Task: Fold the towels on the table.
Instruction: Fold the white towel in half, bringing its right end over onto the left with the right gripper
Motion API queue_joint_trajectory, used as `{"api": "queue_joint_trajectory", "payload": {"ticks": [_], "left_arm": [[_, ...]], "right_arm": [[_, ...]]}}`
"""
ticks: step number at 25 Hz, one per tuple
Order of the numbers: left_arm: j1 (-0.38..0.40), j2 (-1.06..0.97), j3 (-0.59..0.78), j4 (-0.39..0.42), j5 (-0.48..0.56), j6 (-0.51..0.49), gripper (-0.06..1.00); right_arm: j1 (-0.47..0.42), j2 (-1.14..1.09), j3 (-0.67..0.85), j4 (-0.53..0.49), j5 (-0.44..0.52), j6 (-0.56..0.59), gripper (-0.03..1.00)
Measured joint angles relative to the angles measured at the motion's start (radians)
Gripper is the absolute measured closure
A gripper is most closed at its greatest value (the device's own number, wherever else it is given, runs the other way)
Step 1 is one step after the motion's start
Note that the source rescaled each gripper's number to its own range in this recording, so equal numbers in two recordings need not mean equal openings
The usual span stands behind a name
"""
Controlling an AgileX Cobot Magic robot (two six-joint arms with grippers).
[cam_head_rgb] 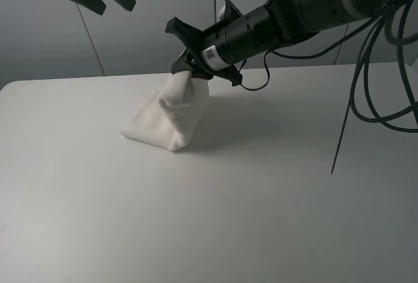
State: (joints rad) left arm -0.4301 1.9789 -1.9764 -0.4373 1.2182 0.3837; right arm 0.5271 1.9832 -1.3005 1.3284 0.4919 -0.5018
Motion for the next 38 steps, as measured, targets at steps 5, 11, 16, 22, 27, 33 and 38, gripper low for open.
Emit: {"api": "queue_joint_trajectory", "payload": {"ticks": [5,11,16,22,27,33,38], "left_arm": [[0.000,-0.002,0.000,-0.112,0.000,0.038,-0.04],[0.000,-0.005,0.000,-0.195,0.000,0.055,-0.04],[0.000,-0.008,0.000,-0.225,0.000,0.056,-0.04],[-0.007,-0.009,0.000,-0.245,0.000,0.056,-0.04],[-0.013,-0.009,0.000,-0.245,0.000,0.056,-0.04],[-0.013,-0.009,0.000,-0.241,0.000,0.056,-0.04],[-0.013,-0.009,0.000,-0.226,0.000,0.056,-0.04]], "right_arm": [[0.000,0.000,0.000,-0.028,-0.022,0.041,0.95],[0.036,0.000,-0.002,-0.033,-0.087,0.050,0.95],[0.057,0.000,-0.002,-0.033,-0.109,0.050,0.95],[0.059,0.002,-0.002,-0.033,-0.129,0.050,0.95],[0.059,0.002,-0.002,0.016,-0.118,-0.008,0.30],[0.059,0.002,-0.006,0.174,-0.081,-0.177,-0.03],[0.059,0.002,-0.008,0.182,-0.079,-0.191,-0.03]]}}
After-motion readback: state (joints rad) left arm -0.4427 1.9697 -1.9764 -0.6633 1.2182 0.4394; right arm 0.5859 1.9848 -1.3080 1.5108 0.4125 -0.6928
